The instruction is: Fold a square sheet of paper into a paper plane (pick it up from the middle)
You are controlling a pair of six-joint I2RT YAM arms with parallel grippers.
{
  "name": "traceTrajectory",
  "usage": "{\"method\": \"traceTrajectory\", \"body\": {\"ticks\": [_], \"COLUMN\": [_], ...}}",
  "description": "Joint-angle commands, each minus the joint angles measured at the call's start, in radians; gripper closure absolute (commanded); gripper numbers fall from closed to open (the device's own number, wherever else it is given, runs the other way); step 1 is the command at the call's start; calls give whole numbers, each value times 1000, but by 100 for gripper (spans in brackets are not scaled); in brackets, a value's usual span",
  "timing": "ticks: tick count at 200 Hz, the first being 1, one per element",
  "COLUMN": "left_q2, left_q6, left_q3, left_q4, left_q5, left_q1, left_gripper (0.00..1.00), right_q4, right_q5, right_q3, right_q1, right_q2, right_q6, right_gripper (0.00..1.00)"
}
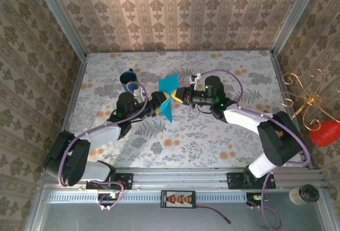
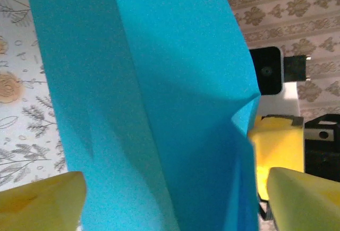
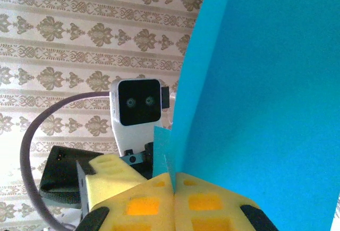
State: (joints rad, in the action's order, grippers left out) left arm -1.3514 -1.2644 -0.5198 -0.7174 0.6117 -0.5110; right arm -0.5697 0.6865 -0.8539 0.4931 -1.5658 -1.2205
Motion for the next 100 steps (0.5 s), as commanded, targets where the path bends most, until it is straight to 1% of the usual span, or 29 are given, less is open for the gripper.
{"method": "traceTrajectory", "body": {"ticks": [1, 29, 47, 50, 57, 100], "left_q2": [-18, -20, -18, -18, -18, -12], "left_q6": [-37, -48, -40, -38, -35, -5], "left_q3": [4, 21, 26, 26, 24, 16], "left_q4": [-142, -176, -169, -169, -166, -122], "left_q5": [25, 25, 25, 50, 57, 62], "left_q1": [4, 18, 20, 20, 22, 22], "left_gripper": [21, 33, 44, 45, 49, 59], "right_q4": [-33, -32, -26, -25, -24, -23], "right_q5": [24, 24, 22, 22, 23, 18], "right_q3": [8, 24, 28, 29, 30, 39], "right_q1": [-8, -20, -25, -25, -26, -30], "right_q2": [21, 26, 26, 26, 26, 25], "right_q6": [-19, -22, -19, -19, -19, -11], "right_gripper": [92, 92, 92, 92, 92, 91]}}
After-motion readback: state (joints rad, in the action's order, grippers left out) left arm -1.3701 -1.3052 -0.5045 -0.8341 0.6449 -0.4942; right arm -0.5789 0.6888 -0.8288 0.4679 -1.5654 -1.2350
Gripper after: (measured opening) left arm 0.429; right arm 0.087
